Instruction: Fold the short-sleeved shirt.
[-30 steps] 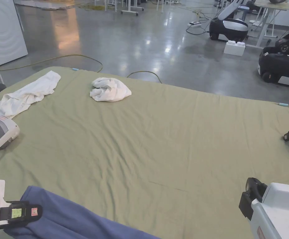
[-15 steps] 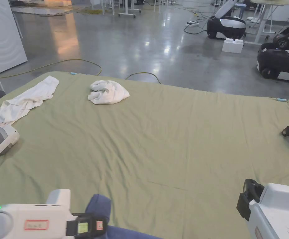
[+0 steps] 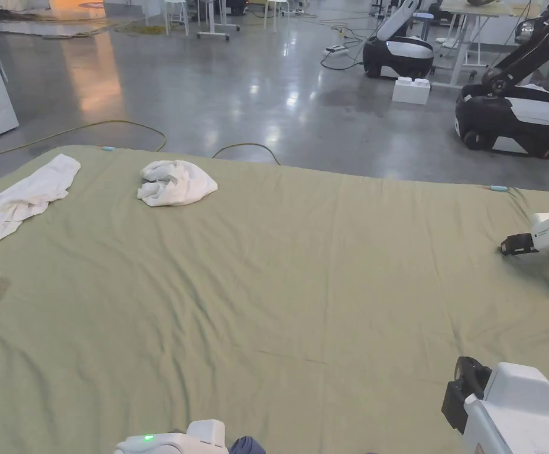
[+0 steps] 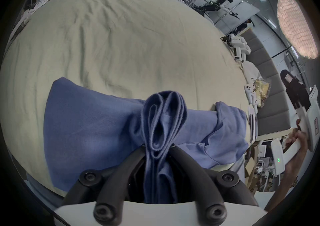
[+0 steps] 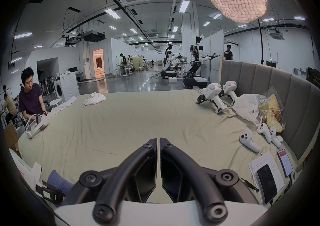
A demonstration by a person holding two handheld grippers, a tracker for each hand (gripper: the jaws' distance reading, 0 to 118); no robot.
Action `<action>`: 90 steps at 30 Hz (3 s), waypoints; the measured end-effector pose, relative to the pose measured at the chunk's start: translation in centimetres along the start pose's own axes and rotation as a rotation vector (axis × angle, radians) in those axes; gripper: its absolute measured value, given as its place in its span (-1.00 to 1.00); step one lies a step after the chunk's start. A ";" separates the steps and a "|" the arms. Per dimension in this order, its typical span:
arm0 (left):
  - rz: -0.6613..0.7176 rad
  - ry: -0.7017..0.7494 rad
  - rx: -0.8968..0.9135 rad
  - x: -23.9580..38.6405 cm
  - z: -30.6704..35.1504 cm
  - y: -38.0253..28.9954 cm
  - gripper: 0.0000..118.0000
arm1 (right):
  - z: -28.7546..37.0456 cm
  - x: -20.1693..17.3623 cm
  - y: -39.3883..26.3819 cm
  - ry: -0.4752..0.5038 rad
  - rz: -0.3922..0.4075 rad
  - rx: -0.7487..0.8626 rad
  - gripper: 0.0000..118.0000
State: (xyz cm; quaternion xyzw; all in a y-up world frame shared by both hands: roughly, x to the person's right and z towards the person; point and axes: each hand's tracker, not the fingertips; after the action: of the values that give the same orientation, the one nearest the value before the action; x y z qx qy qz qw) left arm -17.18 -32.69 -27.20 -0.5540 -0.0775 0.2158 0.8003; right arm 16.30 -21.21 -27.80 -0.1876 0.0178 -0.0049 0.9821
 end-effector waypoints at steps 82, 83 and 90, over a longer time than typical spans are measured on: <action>0.061 -0.340 0.216 -15.5 13.1 4.3 -0.87 | 1.5 -0.7 1.8 0.011 -0.006 0.102 -0.98; 0.048 -0.292 0.231 -16.3 14.1 4.4 -0.87 | 1.4 -0.7 1.9 0.015 -0.005 0.101 -0.98; -0.072 0.080 0.280 -13.5 21.0 5.6 -0.87 | 0.8 -1.0 1.9 0.036 -0.016 0.100 -0.98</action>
State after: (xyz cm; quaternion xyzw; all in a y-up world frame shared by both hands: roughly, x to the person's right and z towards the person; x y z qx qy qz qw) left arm -38.34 -18.91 -22.95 -0.4421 -0.0346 0.1737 0.8793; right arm 15.32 -19.15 -27.69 -0.1382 0.0337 -0.0171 0.9897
